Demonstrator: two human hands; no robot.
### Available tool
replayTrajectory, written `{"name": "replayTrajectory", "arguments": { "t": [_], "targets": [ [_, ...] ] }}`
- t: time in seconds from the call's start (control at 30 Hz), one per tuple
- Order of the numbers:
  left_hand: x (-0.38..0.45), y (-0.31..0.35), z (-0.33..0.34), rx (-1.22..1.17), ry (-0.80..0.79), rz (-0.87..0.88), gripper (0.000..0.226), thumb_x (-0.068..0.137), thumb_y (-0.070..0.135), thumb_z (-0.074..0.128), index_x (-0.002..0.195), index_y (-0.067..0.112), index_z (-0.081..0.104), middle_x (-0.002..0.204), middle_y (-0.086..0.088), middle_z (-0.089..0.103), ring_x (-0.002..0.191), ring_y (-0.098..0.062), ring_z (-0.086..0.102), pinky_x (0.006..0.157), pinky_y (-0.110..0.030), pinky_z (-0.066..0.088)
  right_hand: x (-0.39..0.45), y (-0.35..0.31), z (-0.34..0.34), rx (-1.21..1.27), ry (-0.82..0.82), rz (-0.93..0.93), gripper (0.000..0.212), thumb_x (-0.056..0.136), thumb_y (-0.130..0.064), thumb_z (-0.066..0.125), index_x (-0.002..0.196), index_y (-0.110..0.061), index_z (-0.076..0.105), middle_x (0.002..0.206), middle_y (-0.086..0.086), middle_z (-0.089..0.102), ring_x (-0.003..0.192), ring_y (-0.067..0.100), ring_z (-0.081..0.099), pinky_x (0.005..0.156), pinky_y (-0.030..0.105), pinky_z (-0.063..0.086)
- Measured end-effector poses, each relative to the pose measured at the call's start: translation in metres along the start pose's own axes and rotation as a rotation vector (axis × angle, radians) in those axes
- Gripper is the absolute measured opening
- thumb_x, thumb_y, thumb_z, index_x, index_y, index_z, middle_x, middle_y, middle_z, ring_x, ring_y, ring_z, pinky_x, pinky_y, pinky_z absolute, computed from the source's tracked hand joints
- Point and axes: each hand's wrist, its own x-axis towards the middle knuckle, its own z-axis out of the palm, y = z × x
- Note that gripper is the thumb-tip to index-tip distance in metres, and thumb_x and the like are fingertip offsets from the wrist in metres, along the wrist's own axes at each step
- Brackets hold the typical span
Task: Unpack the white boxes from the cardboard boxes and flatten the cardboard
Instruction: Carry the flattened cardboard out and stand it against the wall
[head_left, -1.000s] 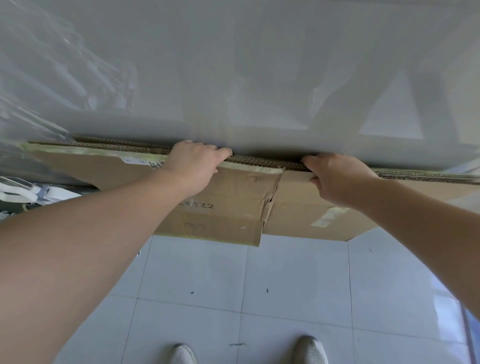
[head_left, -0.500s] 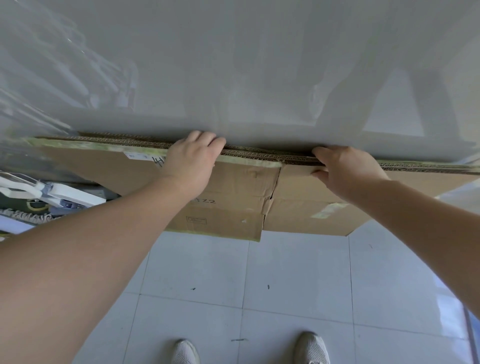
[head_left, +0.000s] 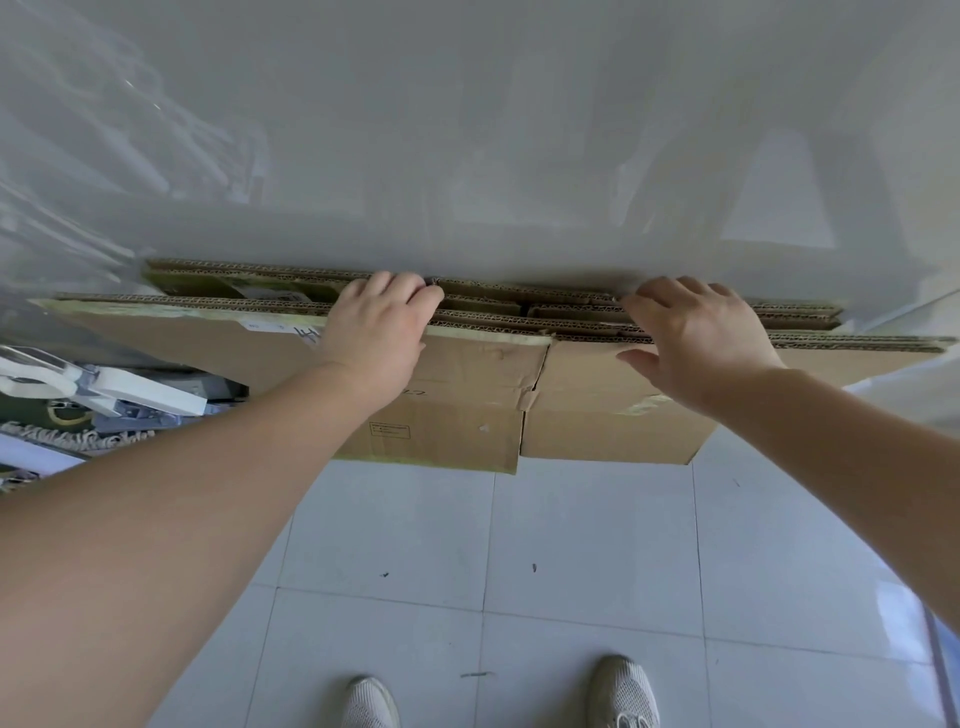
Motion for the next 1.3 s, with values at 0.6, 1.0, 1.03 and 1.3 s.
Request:
{"name": "replayTrajectory", "arguments": {
  "t": [0.6, 1.0, 1.03, 1.3],
  "targets": [
    [-0.004, -0.011, -0.005, -0.020, -0.127, -0.079, 0.021, 0.098, 0.017, 0.049, 0.114, 0.008, 0.058, 0.103, -0.012, 0.063, 0.096, -0.031, 0.055, 0.073, -0.034, 0.032, -0.004, -0.003, 0.013, 0.107, 0.012, 0.008, 0.015, 0.076, -0.003, 0.073, 0.088, 0.002, 0.066, 0.078, 0.018, 0.064, 0.068, 0.039, 0.061, 0.062, 0.039, 0.047],
    [0.013, -0.024, -0.018, -0.082, -0.099, -0.020, 0.020, 0.093, 0.013, 0.057, 0.111, 0.005, 0.061, 0.098, -0.016, 0.067, 0.091, -0.036, 0.059, 0.082, -0.041, 0.040, 0.002, 0.004, 0.005, 0.143, 0.002, -0.005, 0.022, 0.083, -0.007, 0.067, 0.104, -0.001, 0.067, 0.091, 0.021, 0.066, 0.084, 0.040, 0.062, 0.074, 0.045, 0.049],
    [0.013, -0.025, -0.016, -0.112, -0.084, -0.054, 0.023, 0.091, 0.013, 0.059, 0.113, 0.005, 0.061, 0.102, -0.017, 0.067, 0.093, -0.037, 0.059, 0.083, -0.041, 0.042, 0.004, 0.002, 0.005, 0.133, 0.024, 0.020, 0.026, 0.081, -0.007, 0.069, 0.106, -0.001, 0.066, 0.093, 0.021, 0.066, 0.085, 0.041, 0.062, 0.074, 0.045, 0.048],
    [-0.002, -0.013, -0.005, -0.111, 0.030, 0.002, 0.053, 0.073, 0.014, 0.079, 0.121, 0.004, 0.059, 0.118, -0.016, 0.057, 0.108, -0.038, 0.052, 0.094, -0.045, 0.040, -0.007, 0.005, 0.007, 0.080, -0.033, 0.061, 0.055, 0.073, -0.018, 0.080, 0.122, -0.003, 0.060, 0.115, 0.018, 0.061, 0.102, 0.040, 0.058, 0.087, 0.048, 0.044]
  ]
}}
